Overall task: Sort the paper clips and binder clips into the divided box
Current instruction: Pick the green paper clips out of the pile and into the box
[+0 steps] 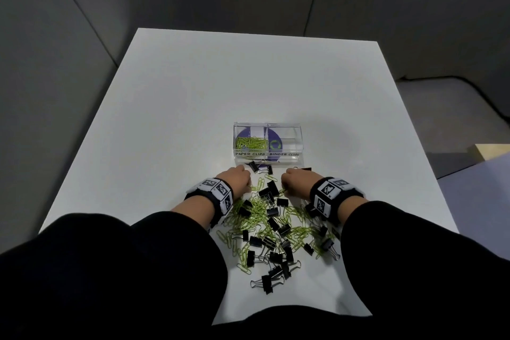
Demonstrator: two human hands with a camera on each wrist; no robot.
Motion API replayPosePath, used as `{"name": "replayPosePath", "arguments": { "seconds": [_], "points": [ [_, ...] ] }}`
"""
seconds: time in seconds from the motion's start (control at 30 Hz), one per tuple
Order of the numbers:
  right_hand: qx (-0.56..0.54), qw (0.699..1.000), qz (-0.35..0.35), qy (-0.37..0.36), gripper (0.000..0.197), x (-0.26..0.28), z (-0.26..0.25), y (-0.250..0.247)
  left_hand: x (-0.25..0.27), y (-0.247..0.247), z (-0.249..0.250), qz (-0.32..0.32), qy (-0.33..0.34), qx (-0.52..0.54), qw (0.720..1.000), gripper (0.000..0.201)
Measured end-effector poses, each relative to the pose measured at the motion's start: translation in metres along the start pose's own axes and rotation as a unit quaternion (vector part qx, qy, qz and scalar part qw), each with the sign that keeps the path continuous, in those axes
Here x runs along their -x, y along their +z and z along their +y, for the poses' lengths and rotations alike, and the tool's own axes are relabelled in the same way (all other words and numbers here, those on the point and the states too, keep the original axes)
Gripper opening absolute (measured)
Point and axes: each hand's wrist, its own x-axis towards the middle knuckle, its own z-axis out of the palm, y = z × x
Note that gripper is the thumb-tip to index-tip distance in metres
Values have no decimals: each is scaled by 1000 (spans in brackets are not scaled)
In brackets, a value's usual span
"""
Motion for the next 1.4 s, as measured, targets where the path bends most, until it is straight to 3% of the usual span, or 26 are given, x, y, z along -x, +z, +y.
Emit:
{"name": "replayPosePath", "arguments": {
  "seconds": [0.3, 0.43, 0.6, 0.7, 0.8, 0.93, 1.03, 1.27, 1.4],
  "points": [
    [44, 999, 17, -2, 27, 14, -8, 5, 7, -4, 9, 16, -4, -45, 999, 27],
    [30, 999, 14, 11, 6, 23, -5, 8, 17, -1, 4, 12, 22, -27, 999, 21],
    [-5, 999, 39, 15, 6, 40, -5, -5, 34, -15, -7, 44, 46, 0, 998, 19],
    [-47, 996, 79, 18, 16, 44, -11, -29, 38, -34, -14, 80, 54, 24, 995, 4],
    [-75, 988, 134, 18, 22, 32, -17, -50, 40, -57, -18, 114, 69, 21, 991, 10],
    [-130, 973, 191, 15, 22, 5, -29, -71, 37, -84, -24, 158, 72, 35, 984, 5],
    [-169, 959, 226, 21, 21, -18, -37, -76, 29, -96, -27, 187, 59, 54, 979, 15],
    [-197, 957, 213, 22, 38, -49, -46, -75, 3, -98, -34, 218, 24, 102, 970, 15],
    [-165, 958, 232, 25, 24, -41, -29, -76, -11, -96, -28, 197, 30, 93, 976, 22]
  ]
}}
